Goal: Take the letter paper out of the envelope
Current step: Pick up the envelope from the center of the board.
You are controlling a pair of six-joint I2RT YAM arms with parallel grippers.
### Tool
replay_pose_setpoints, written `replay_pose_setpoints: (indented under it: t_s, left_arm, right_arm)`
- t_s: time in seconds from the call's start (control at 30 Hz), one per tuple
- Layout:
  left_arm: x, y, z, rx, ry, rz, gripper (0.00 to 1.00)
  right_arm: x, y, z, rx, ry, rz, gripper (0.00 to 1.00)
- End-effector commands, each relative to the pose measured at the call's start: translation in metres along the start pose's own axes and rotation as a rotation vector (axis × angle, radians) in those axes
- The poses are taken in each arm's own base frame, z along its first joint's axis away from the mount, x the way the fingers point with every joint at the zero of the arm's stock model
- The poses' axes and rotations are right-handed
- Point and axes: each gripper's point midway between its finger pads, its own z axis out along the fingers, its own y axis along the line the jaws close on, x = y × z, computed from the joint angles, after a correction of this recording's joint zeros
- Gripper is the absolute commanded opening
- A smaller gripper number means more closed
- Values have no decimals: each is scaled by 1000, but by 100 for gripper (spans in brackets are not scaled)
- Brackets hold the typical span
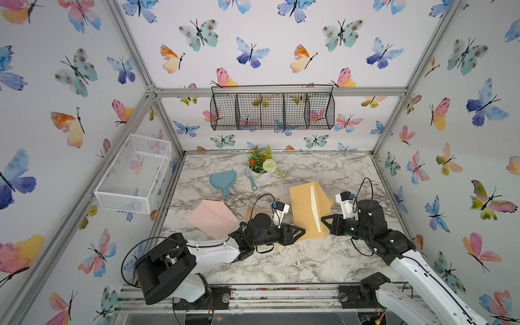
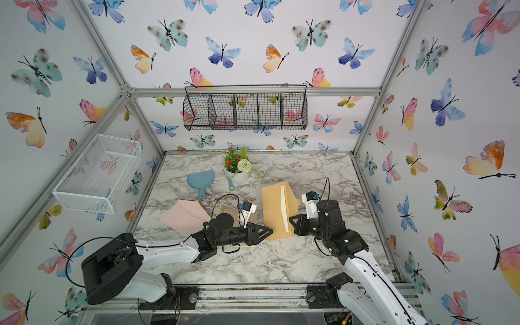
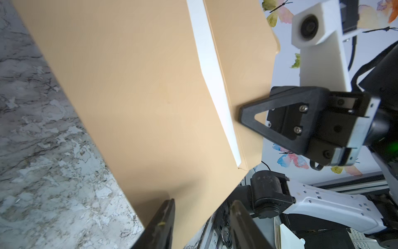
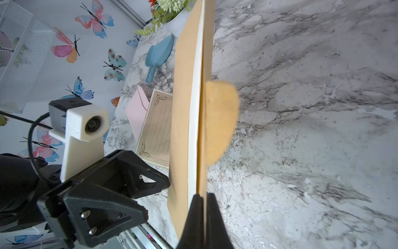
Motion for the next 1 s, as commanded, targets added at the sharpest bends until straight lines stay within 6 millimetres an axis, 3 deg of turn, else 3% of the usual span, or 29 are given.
replay_pose_setpoints:
  t_s: [0.0, 0.17, 0.53, 0.97]
  left_arm:
    - [-13, 0, -11, -44, -54, 36, 48]
    - [-16, 11, -21, -136, -62, 66, 53]
    - [-9, 34, -14, -203, -45, 59, 53]
    - [-20, 3, -17, -79, -81, 60, 49]
  right_arm:
    - [3, 7, -6, -25, 21, 10, 1]
    - [0, 13, -9, -46, 9, 8, 1]
    - [-3, 27, -16, -114, -1, 10, 1]
    - [11, 23, 5, -162, 42, 31, 1]
